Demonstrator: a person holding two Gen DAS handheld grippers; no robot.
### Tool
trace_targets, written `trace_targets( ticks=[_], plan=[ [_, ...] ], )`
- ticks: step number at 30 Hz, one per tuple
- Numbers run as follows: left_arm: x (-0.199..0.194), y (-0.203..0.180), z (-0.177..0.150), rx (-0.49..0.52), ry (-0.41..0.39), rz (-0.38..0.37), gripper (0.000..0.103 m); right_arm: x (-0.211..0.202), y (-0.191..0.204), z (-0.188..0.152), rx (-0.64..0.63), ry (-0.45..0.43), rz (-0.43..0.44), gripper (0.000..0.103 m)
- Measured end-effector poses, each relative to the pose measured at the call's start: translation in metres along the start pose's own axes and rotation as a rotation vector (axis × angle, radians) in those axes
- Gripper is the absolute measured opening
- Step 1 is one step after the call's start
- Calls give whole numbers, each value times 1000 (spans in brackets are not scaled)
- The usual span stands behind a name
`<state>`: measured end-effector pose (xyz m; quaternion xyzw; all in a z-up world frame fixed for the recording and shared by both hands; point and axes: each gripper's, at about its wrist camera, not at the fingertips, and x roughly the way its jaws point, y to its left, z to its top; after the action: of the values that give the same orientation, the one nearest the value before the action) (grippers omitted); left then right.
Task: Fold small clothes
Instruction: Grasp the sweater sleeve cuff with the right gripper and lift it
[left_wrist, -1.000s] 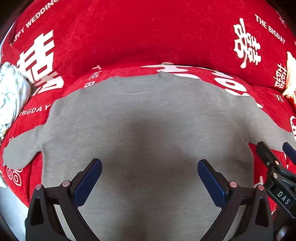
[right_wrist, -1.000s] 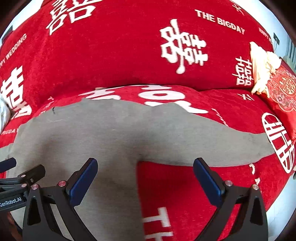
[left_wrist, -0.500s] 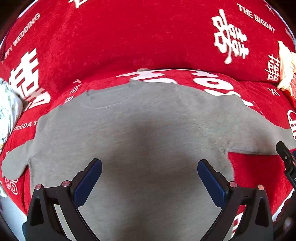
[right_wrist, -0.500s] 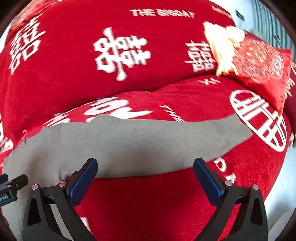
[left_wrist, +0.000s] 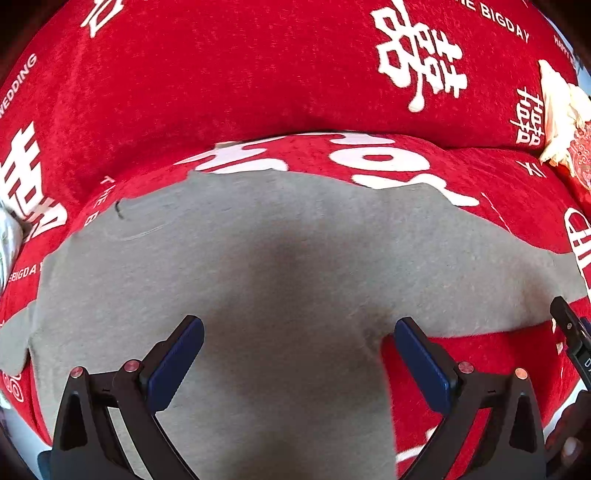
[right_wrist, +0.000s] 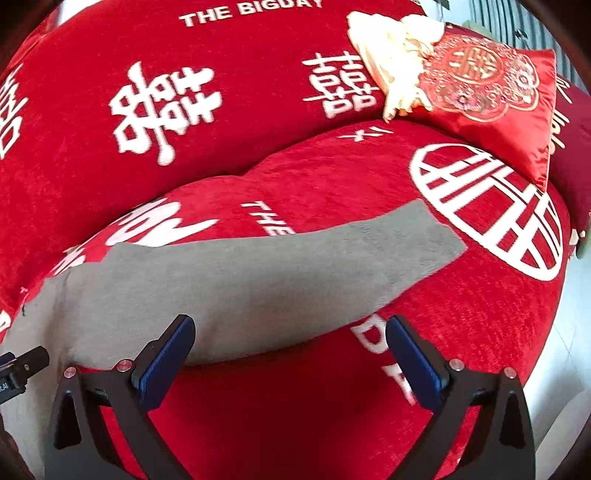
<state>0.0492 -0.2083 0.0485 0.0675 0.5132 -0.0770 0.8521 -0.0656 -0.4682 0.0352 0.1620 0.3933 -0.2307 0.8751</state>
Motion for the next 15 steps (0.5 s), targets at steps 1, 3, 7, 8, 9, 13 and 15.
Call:
trace_targets(
  ticks=[1, 3, 7, 8, 9, 13, 15],
  plan=[
    [2, -3, 1, 2, 2, -1, 103, 1, -4, 1, 2, 2, -3, 103],
    [5, -9, 5, 9, 7, 2, 103, 5, -12, 3, 4, 6, -11, 103],
    [11, -16, 12, 27, 8, 11, 103, 14, -37, 10, 41, 17, -33, 100],
    [12, -16, 13, 28, 8, 13, 103, 16, -43, 12, 55, 17, -40, 98],
    [14, -16, 14, 25, 8, 15, 103, 18, -51, 14, 70, 17, -47, 96],
    [24, -8, 16, -3, 26, 12, 103, 31, -78, 25, 125, 25, -58, 94],
    [29, -2, 17, -25, 33, 13, 103, 39, -85, 29, 145, 27, -44, 92]
  ],
)
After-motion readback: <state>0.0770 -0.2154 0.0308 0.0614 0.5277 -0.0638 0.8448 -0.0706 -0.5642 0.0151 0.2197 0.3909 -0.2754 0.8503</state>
